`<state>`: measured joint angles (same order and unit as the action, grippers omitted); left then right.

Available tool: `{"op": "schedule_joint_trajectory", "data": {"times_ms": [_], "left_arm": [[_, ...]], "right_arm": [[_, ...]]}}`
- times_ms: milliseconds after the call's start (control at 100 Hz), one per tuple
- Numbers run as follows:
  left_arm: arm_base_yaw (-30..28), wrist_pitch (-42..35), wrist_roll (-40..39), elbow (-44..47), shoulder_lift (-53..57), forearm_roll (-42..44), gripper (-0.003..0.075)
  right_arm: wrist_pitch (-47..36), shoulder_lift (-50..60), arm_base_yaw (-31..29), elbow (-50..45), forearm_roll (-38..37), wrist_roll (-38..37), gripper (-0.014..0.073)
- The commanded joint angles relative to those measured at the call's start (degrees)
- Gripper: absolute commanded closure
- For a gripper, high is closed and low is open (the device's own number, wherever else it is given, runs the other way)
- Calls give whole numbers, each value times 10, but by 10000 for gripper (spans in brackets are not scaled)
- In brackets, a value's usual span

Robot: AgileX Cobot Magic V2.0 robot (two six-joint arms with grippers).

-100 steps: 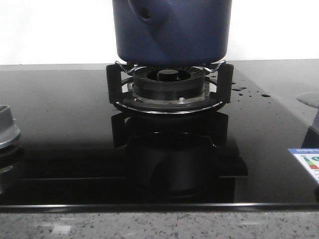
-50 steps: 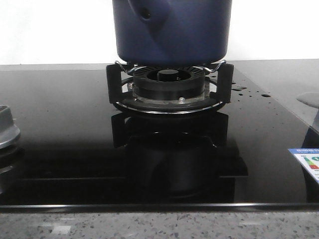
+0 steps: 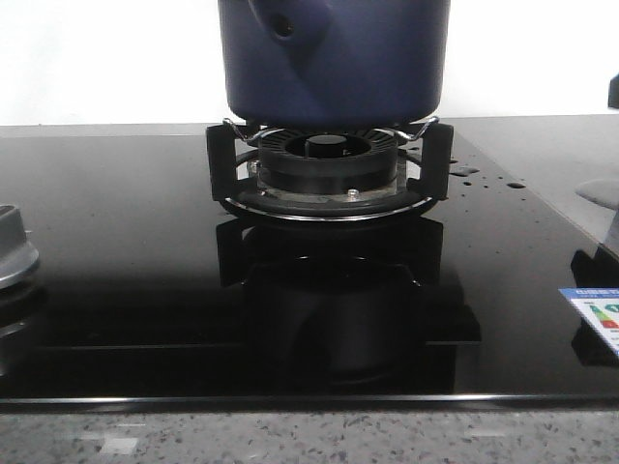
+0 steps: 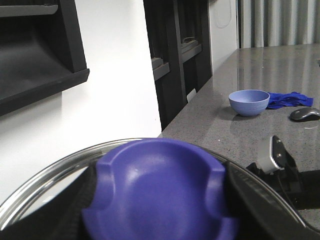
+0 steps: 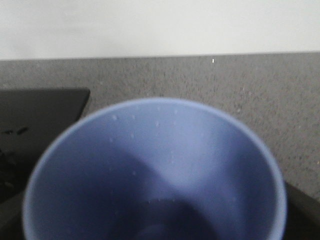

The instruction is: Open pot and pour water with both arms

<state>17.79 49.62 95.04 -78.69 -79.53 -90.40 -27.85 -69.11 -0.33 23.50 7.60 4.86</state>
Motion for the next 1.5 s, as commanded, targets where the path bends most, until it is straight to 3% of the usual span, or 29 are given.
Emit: {"op": "schedule_joint_trajectory", "data": {"times_ms": [0,100,290,430,720,890,1100,1490], "left_arm": [[0,4,-6,-23,24,-52,501],[0,4,-6,-23,24,-52,501],[0,4,-6,-23,24,-52,501],[0,4,-6,-23,24,-52,501],[-1,5,-25,-19,43,-42,500],[-1,4,-25,8,67,-27,500],[-1,-23,-25,67,109,-27,500],[-1,-57,-37,139,205,-23,500]], "right_arm": [[-51,0,-2,14,-1,0,-20],[-53,-3,-2,14,-1,0,33],[-58,-3,-2,14,-1,0,293],[-68,-1,-2,14,-8,0,391],[-95,112,1,42,-81,0,396],[9,149,1,134,-135,0,396],[133,138,44,255,-179,0,396],[194,23,152,393,-280,0,396]]}}
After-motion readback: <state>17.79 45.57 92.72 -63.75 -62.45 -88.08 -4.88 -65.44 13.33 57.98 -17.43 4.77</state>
